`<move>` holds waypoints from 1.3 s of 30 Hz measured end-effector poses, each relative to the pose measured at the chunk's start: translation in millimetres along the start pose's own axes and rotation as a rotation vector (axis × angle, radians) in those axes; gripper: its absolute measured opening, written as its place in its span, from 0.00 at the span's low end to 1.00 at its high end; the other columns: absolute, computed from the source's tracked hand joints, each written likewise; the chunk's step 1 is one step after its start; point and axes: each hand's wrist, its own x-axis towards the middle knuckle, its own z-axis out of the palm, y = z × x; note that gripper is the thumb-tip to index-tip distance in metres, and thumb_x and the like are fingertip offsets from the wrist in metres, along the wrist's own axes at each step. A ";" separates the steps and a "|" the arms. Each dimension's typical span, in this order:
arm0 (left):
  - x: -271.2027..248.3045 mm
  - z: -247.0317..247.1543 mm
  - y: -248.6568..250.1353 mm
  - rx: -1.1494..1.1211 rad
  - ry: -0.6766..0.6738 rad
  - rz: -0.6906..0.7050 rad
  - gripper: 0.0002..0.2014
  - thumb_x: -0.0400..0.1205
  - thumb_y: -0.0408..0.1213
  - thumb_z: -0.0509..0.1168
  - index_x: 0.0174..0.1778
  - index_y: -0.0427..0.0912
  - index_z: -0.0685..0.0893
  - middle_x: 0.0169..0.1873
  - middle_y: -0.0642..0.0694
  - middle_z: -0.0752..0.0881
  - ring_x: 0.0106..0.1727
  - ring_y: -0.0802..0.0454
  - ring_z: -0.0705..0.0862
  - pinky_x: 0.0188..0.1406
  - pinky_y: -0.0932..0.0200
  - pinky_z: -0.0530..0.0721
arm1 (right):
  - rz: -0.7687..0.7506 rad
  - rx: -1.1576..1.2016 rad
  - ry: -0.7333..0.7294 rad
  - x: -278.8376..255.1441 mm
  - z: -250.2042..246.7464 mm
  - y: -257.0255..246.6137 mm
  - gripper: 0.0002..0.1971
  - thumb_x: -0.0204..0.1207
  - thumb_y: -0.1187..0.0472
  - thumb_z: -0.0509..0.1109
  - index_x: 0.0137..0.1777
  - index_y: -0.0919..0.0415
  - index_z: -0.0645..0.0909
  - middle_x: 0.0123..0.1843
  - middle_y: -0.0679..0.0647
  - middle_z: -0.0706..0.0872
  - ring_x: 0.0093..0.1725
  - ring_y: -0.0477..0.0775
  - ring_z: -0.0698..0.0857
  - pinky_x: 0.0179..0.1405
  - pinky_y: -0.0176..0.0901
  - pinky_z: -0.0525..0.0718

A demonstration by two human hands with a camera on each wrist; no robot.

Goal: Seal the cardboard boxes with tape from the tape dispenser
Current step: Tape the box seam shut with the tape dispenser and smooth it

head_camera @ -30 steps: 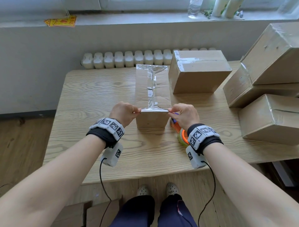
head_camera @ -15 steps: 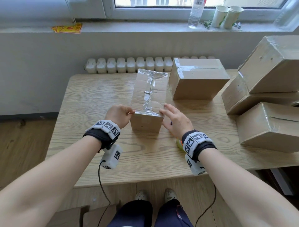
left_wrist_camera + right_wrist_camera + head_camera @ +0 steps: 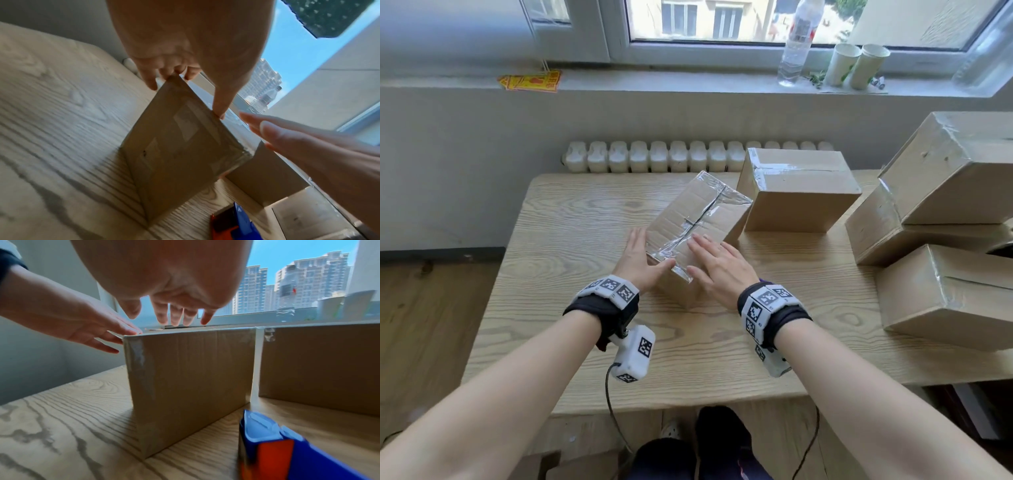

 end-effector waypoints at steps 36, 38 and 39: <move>68.1 -31.2 -18.8 0.176 0.084 0.123 0.31 0.83 0.47 0.62 0.81 0.44 0.61 0.83 0.43 0.51 0.80 0.42 0.62 0.76 0.47 0.66 | 0.110 0.094 0.201 71.0 -20.3 72.1 0.20 0.85 0.51 0.57 0.75 0.51 0.73 0.82 0.55 0.65 0.82 0.52 0.59 0.82 0.42 0.55; 85.3 -34.0 -14.1 0.191 0.072 0.099 0.29 0.83 0.48 0.61 0.81 0.48 0.61 0.83 0.44 0.51 0.80 0.42 0.62 0.76 0.47 0.66 | 0.125 0.086 0.177 84.9 -25.6 77.5 0.20 0.85 0.51 0.56 0.76 0.51 0.73 0.82 0.54 0.64 0.83 0.52 0.58 0.82 0.43 0.55; 93.1 -35.1 -10.7 0.199 0.066 0.098 0.29 0.84 0.48 0.60 0.80 0.50 0.61 0.83 0.45 0.51 0.80 0.42 0.62 0.76 0.46 0.67 | 0.140 0.095 0.166 91.6 -28.5 80.8 0.20 0.85 0.51 0.56 0.76 0.50 0.72 0.82 0.54 0.63 0.83 0.51 0.58 0.82 0.43 0.55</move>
